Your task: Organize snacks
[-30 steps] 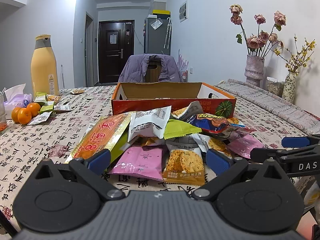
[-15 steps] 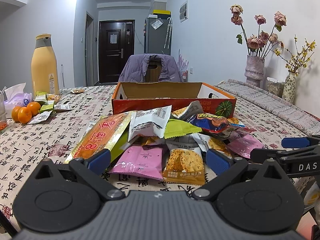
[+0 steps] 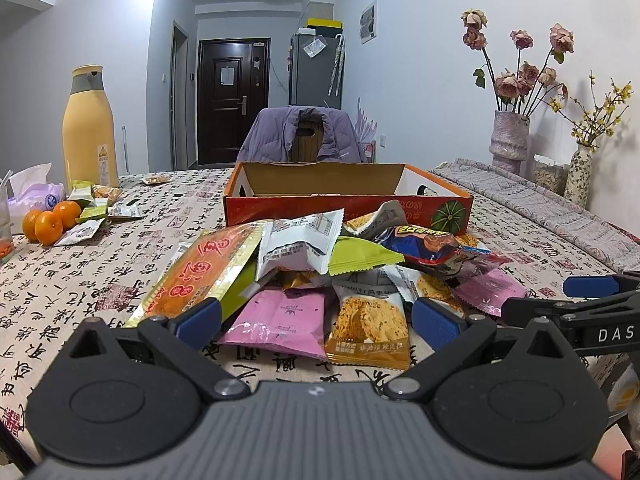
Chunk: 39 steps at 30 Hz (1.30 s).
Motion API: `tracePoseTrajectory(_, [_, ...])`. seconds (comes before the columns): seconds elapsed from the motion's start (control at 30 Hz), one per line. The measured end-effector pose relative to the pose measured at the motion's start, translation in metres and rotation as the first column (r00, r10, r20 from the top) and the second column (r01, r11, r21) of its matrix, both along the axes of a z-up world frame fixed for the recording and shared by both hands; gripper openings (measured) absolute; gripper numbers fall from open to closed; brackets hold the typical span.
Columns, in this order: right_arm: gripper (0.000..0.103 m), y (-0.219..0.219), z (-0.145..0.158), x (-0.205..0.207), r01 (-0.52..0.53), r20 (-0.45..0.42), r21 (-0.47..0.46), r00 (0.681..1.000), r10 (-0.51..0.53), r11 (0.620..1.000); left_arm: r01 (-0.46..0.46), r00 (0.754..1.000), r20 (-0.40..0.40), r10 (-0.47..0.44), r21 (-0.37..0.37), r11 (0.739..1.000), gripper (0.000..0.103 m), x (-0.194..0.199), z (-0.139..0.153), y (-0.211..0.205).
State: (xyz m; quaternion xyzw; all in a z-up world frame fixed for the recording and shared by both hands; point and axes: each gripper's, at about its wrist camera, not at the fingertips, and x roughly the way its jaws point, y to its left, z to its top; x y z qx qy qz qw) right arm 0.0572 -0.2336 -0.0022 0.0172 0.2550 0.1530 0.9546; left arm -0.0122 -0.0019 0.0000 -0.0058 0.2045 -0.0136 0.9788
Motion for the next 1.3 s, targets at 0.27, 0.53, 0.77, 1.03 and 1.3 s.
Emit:
tracePoseTrajectory(0.27, [0.103,-0.005,-0.005,0.008,0.010,-0.015,-0.025,1.000,-0.011,1.000,-0.002,1.000,-0.010,0.002,-0.019,1.000,0.103,0.003,-0.002,0.003])
tracePoseTrajectory(0.53, [0.099,-0.013,-0.011,0.031,0.002,-0.033,-0.116,0.999,-0.006,0.993,-0.011,1.000,-0.025,0.010,-0.025,1.000,0.103,0.008,-0.004,0.006])
tracePoseTrajectory(0.77, [0.095,-0.011,-0.016,0.069,-0.071,-0.076,-0.171,0.995,0.058,0.983,-0.016,0.999,-0.034,0.016,-0.021,1.000,0.103,0.011,-0.005,0.007])
tracePoseTrajectory(1.03, [0.083,-0.004,-0.027,0.094,-0.143,-0.121,-0.167,0.985,0.123,0.976,-0.026,0.999,-0.041,0.025,-0.020,0.999,0.103,0.015,-0.006,0.010])
tracePoseTrajectory(1.3, [0.066,-0.010,-0.027,0.080,-0.139,-0.098,-0.162,0.987,0.124,0.977,-0.027,0.998,-0.061,0.025,-0.035,0.999,0.103,0.019,-0.009,0.013])
